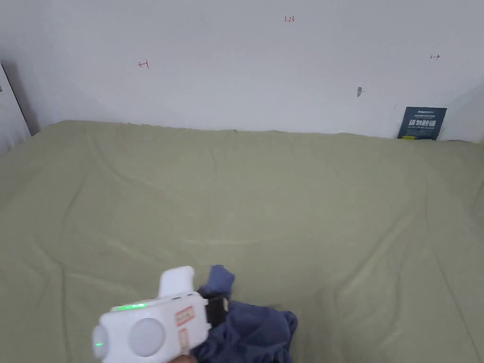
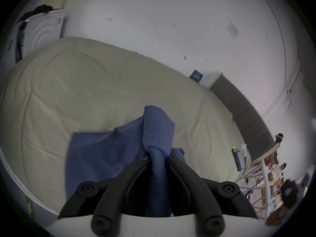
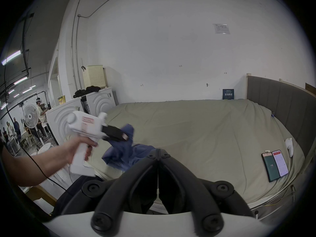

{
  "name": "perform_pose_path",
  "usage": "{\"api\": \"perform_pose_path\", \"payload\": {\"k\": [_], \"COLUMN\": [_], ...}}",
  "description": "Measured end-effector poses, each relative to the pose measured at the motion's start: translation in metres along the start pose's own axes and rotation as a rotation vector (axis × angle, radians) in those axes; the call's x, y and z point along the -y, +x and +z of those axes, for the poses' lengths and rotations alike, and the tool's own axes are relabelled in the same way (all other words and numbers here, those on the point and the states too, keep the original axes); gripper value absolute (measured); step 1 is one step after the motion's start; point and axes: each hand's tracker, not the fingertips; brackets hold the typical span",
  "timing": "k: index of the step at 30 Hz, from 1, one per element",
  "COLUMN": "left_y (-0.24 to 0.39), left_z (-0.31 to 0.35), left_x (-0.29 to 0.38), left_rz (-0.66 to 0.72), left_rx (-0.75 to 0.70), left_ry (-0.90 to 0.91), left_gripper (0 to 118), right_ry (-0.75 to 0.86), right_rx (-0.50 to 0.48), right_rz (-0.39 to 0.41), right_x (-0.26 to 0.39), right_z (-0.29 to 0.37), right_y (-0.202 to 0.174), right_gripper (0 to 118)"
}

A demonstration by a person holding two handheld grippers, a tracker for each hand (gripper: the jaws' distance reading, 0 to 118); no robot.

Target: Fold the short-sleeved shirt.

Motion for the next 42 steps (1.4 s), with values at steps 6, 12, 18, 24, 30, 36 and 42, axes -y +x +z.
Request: {"api": "perform_pose_path", "payload": {"k": [6,12,18,24,30,36,42], "left_y": [0.009,0.005,-0.028,0.002,0.032,0.02,-0.009], "left_z": [-0.067,0.003,0.042,-0.038,-0.068,-0.03,0.05], "left_x": [0.038,0.007,-0.018,0.023,0.07,0.05,0.03], "left_rz": [-0.041,-0.015,0.079,0.001,-0.044,-0.037,-0.114], "left_rx": [-0.092,0.026,0.058,-0.084,0.009,0.029,0.045], "left_ry": [-0.097,0.053,0.214,-0.043,-0.108,-0.09,-0.022], "left_gripper": [9,97,100,15,15,15,15], "right_ry": [0.011,0.014,-0.009,-0.009,-0.021,-0.061,-0.252], "right_rx": [0.039,0.052,0.038,0.031,0.058,0.014,-0.248], "right_rz": [-0.009,-0.012,-0.031,-0.022,-0.003,0.0,-0.13], "right_x": [0.004,0.004,0.01,0.007,0.005,-0.003,0.004], "right_z": [0.012,0.011,-0.002,-0.001,0.002,-0.03,-0.164], "right_y": [0.013,0.021,0.021,0.014,0.017,0.017,0.015], "right_gripper": [1,1,1,1,1,1,1]}}
